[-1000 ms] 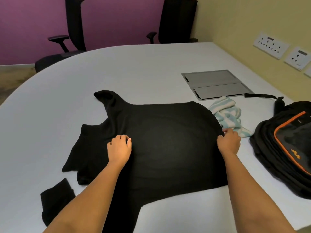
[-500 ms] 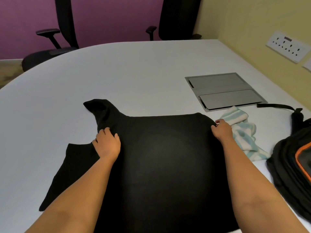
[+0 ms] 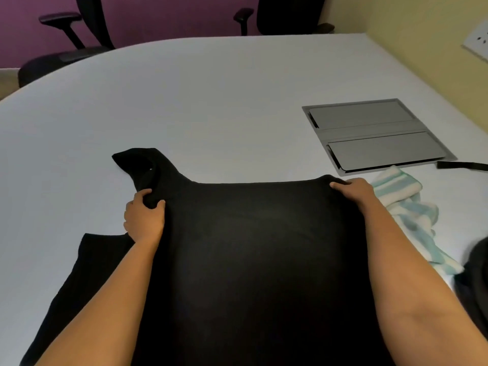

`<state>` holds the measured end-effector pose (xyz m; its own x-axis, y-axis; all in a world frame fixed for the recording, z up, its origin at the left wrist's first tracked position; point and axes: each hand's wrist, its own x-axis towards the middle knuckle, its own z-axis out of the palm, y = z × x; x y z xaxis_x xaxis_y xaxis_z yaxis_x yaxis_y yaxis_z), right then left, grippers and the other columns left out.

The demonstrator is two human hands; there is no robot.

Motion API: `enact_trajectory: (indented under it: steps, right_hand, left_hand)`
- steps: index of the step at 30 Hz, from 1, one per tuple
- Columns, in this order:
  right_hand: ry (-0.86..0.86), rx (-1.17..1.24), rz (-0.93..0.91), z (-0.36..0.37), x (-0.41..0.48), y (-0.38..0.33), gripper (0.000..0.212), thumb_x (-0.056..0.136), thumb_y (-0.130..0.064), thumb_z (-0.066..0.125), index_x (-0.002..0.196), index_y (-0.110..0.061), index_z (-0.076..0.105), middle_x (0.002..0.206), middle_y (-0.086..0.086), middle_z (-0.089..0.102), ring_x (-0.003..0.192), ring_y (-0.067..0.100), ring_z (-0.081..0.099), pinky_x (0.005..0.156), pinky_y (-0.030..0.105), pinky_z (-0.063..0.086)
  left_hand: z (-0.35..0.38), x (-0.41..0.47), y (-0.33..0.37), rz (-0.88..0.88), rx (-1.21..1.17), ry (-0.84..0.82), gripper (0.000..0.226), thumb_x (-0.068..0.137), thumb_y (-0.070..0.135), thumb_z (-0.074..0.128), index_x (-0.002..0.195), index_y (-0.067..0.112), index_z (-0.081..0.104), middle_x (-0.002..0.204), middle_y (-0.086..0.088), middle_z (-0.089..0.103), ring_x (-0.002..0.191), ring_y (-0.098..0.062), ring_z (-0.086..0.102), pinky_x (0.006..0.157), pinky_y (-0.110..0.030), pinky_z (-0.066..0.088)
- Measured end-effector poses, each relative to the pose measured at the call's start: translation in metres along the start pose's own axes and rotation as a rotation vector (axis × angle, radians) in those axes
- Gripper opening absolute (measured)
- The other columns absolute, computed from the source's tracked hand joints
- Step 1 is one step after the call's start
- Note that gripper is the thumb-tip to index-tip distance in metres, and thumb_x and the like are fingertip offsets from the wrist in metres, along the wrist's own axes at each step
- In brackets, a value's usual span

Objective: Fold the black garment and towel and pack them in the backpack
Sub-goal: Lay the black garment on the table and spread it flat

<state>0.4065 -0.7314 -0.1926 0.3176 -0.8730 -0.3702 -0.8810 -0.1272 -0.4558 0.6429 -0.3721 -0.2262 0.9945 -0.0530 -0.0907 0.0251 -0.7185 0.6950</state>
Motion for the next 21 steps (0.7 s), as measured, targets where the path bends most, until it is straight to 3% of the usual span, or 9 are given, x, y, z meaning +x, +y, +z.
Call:
enact_trajectory:
  steps: [2,4,8,11,14,17,21]
  right_hand:
    - [0.005,0.175,-0.018,-0.002,0.0,-0.004,0.022,0.086,-0.028,0.063,0.093,-0.007,0.061,0.094,0.015,0.06,0.097,0.031,0.056,0.086,0.038,0.044]
    - [0.034,0.326,0.009,-0.003,0.0,-0.007,0.017,0.084,-0.019,0.065,0.096,-0.012,0.055,0.098,0.013,0.058,0.093,0.027,0.054,0.083,0.036,0.045]
    - [0.082,0.757,0.025,-0.01,-0.003,-0.011,0.036,0.079,0.01,0.062,0.109,-0.011,0.057,0.109,0.011,0.057,0.095,0.02,0.055,0.094,0.033,0.048]
    - [0.302,0.859,-0.052,-0.013,-0.003,-0.009,0.045,0.079,0.019,0.054,0.117,-0.004,0.058,0.118,0.008,0.058,0.106,0.016,0.054,0.096,0.025,0.046]
    - [0.333,0.583,-0.13,-0.011,0.0,0.0,0.045,0.083,0.015,0.051,0.119,-0.011,0.059,0.122,0.007,0.056,0.106,0.02,0.055,0.089,0.024,0.045]
    - [0.268,-0.018,-0.248,0.001,0.001,0.014,0.045,0.083,0.009,0.048,0.124,-0.009,0.056,0.132,0.016,0.05,0.116,0.035,0.051,0.096,0.039,0.04]
    - [0.432,-0.138,-0.411,0.026,-0.015,0.009,0.034,0.092,-0.009,0.051,0.126,-0.006,0.053,0.135,0.016,0.049,0.121,0.034,0.048,0.099,0.044,0.038]
  left_hand:
    - [-0.005,0.001,0.004,-0.043,-0.142,-0.004,0.04,0.09,0.033,0.06,0.127,0.02,0.054,0.134,-0.013,0.051,0.125,-0.031,0.047,0.105,-0.045,0.037]
    - [-0.01,0.002,0.01,-0.058,-0.233,0.0,0.036,0.091,0.03,0.059,0.124,0.017,0.057,0.135,-0.011,0.052,0.127,-0.028,0.046,0.105,-0.039,0.037]
    - [-0.015,0.007,0.017,-0.053,-0.355,0.044,0.027,0.092,0.009,0.055,0.118,0.016,0.062,0.133,-0.009,0.054,0.125,-0.024,0.048,0.1,-0.025,0.037]
    - [-0.016,0.008,0.019,-0.055,-0.424,0.129,0.03,0.093,0.004,0.051,0.117,0.019,0.063,0.13,-0.005,0.056,0.123,-0.021,0.051,0.1,-0.02,0.037]
    - [-0.014,0.007,0.018,-0.054,-0.444,0.114,0.035,0.095,0.004,0.047,0.124,0.019,0.059,0.135,-0.004,0.052,0.128,-0.019,0.046,0.106,-0.023,0.034]
    - [-0.012,0.006,0.013,-0.061,-0.407,0.037,0.038,0.096,0.007,0.047,0.133,0.018,0.05,0.141,-0.007,0.047,0.131,-0.023,0.043,0.111,-0.031,0.033]
    - [-0.015,0.005,0.016,-0.179,-0.443,-0.015,0.048,0.095,0.017,0.055,0.139,0.017,0.038,0.14,-0.012,0.045,0.126,-0.028,0.046,0.105,-0.033,0.037]
